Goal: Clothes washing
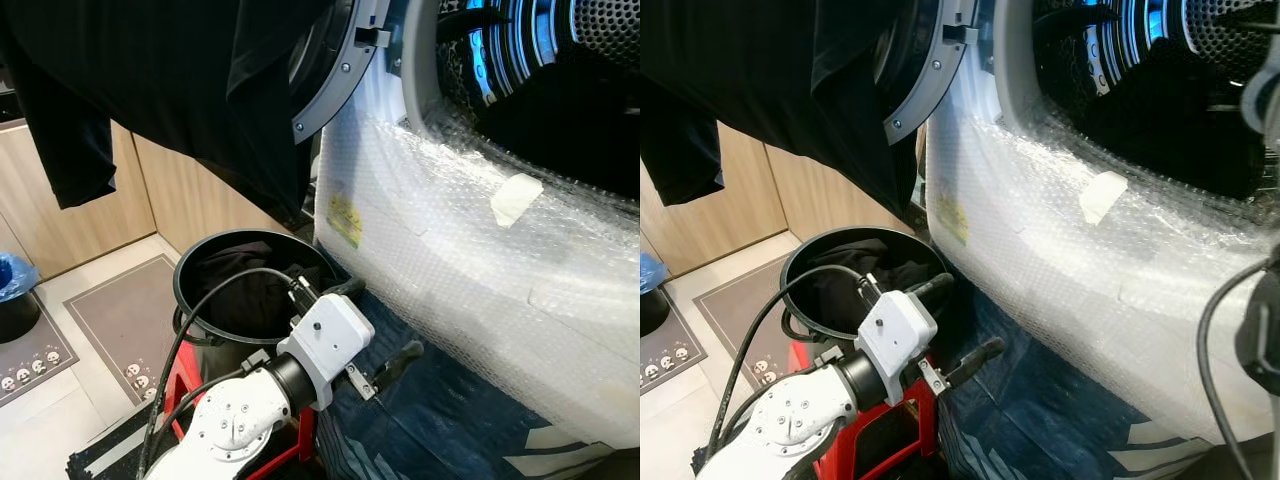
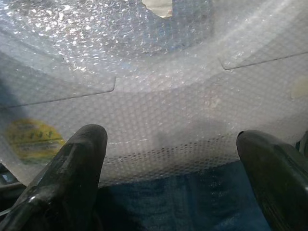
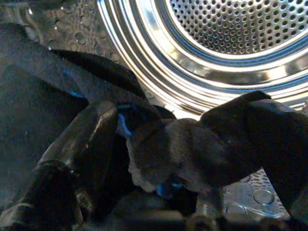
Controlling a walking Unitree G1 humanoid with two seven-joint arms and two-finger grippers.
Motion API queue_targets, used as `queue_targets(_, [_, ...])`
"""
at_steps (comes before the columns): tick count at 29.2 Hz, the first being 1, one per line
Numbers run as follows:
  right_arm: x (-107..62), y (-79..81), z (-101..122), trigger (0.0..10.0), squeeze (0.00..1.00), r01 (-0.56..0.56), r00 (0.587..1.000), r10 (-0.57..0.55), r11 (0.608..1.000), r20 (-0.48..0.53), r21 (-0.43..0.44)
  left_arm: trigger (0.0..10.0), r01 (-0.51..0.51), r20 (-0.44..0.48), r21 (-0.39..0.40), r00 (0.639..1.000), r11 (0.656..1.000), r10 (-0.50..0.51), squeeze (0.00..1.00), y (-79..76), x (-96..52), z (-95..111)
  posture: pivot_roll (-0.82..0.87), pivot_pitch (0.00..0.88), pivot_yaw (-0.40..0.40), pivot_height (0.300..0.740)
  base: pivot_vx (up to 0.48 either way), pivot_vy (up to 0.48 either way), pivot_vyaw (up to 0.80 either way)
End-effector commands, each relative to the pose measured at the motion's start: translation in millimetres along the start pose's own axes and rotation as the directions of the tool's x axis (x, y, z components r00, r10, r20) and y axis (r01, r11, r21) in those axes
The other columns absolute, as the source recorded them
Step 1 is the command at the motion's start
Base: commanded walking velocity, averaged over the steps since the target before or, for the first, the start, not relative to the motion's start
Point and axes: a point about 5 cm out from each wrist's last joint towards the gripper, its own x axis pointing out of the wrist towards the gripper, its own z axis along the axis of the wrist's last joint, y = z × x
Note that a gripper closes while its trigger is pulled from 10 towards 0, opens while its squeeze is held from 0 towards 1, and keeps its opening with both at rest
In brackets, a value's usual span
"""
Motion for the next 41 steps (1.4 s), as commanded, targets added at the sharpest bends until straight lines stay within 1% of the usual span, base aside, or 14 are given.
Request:
queue_targets(1, [-5.6, -10.8, 5.0, 10.0, 0.0, 0.041, 0.999, -0.041, 0.999, 0.004, -0.022, 10.0, 0.015, 0.016, -0.005, 1.0, 1.0, -0.015, 0.0, -1.1, 0.3, 1.2, -0.01, 0.0, -0.135, 0.74, 0.0, 0.0, 0.0])
queue_targets(8, [-7.2, -11.6, 4.0, 10.0, 0.0, 0.036, 0.999, -0.036, 0.999, 0.011, -0.025, 10.0, 0.016, 0.017, -0.005, 1.0, 1.0, -0.016, 0.0, -1.0, 0.2, 1.1, -0.01, 0.0, -0.135, 0.74, 0.0, 0.0, 0.0])
queue_targets(10, [-14.1, 3.2, 14.5, 10.0, 0.0, -0.166, 0.974, 0.143, 0.978, 0.177, 0.126, 10.0, 0.022, 0.025, -0.008, 0.999, 1.0, -0.021, 0.0, 0.6, 1.6, 0.7, -0.03, 0.0, -0.119, 0.74, 0.0, 0.0, 0.0])
queue_targets(11, [-14.1, 3.2, 14.5, 10.0, 0.0, -0.166, 0.974, 0.143, 0.978, 0.177, 0.126, 10.0, 0.022, 0.025, -0.008, 0.999, 1.0, -0.021, 0.0, 0.6, 1.6, 0.7, -0.03, 0.0, -0.119, 0.74, 0.0, 0.0, 0.0])
queue_targets(12, [-21.0, 11.7, 19.6, 10.0, 0.0, -0.281, 0.929, 0.225, 0.945, 0.292, 0.166, 10.0, 0.019, 0.027, -0.004, 0.999, 1.0, -0.019, 0.0, 2.6, 1.7, 0.3, -0.02, 0.0, -0.115, 0.74, 0.0, 0.0, 0.0])
queue_targets(15, [-29.7, 29.6, 11.9, 10.0, 0.0, -0.414, 0.865, 0.352, 0.903, 0.358, 0.113, 10.0, 0.012, 0.025, 0.007, 1.0, 1.0, -0.012, 0.0, 3.9, 1.0, 0.1, -0.02, 0.0, -0.114, 0.74, 0.0, 0.0, 0.0])
queue_targets(19, [-34.6, 40.5, 5.3, 10.0, 0.0, -0.473, 0.828, 0.411, 0.877, 0.382, 0.082, 10.0, 0.005, 0.025, 0.009, 1.0, 1.0, -0.005, 0.0, 4.9, 0.4, -0.1, -0.02, 0.0, -0.112, 0.74, 0.0, 0.0, 0.0])
queue_targets(21, [-43.2, 50.7, -1.9, 10.0, 0.0, -0.588, 0.746, 0.497, 0.804, 0.443, 0.086, 10.0, -0.019, 0.028, 0.026, 0.999, 0.999, 0.018, 0.0, 7.4, -0.1, -0.2, -0.01, 0.0, -0.11, 0.74, 0.0, 0.0, 0.0])
queue_targets(29, [-63.4, 64.9, -30.7, 10.0, 0.0, -0.754, 0.57, 0.584, 0.652, 0.577, 0.085, 10.0, -0.144, 0.033, 0.009, 0.989, 0.99, 0.144, 0.0, 27.4, -3.9, -4.3, 0.0, 0.0, -0.101, 0.74, 0.0, 0.0, 0.0])
queue_targets(30, [-72.0, 70.3, -40.8, 10.0, 0.0, -0.825, 0.489, 0.642, 0.561, 0.59, 0.073, 10.0, -0.19, 0.019, -0.012, 0.982, 0.982, 0.19, 0.0, 34.1, -5.4, -7.6, 0.01, 0.0, -0.097, 0.74, 0.0, 0.0, 0.0])
queue_targets(31, [-72.0, 70.3, -40.8, 10.0, 0.0, -0.825, 0.489, 0.642, 0.561, 0.59, 0.073, 10.0, -0.19, 0.019, -0.012, 0.982, 0.982, 0.19, 0.0, 34.1, -5.4, -7.6, 0.01, 0.0, -0.097, 0.74, 0.0, 0.0, 0.0])
queue_targets(34, [-90.4, 76.4, -62.7, 10.0, 0.0, -0.922, 0.333, 0.728, 0.384, 0.599, 0.046, 10.0, -0.229, 0.004, 0.015, 0.973, 0.973, 0.229, 0.0, 42.3, -9.1, -14.0, 0.01, 0.0, -0.091, 0.74, 0.0, 0.0, 0.0])
queue_targets(36, [-92.3, 77.4, -67.8, 10.0, 0.0, -0.93, 0.319, 0.743, 0.366, 0.589, 0.042, 10.0, -0.235, -0.004, 0.008, 0.972, 0.972, 0.235, 0.0, 43.5, -10.3, -16.3, 0.01, 0.0, -0.088, 0.74, 0.0, 0.0, 0.0])
queue_targets(41, [-109.3, 85.7, -100.1, 10.0, 0.0, -0.971, 0.223, 0.821, 0.233, 0.525, 0.049, 10.0, -0.283, -0.047, 0.006, 0.958, 0.959, 0.283, 0.0, 50.4, -16.9, -30.5, 0.02, 0.0, -0.077, 0.74, 0.0, 0.0, 0.0])
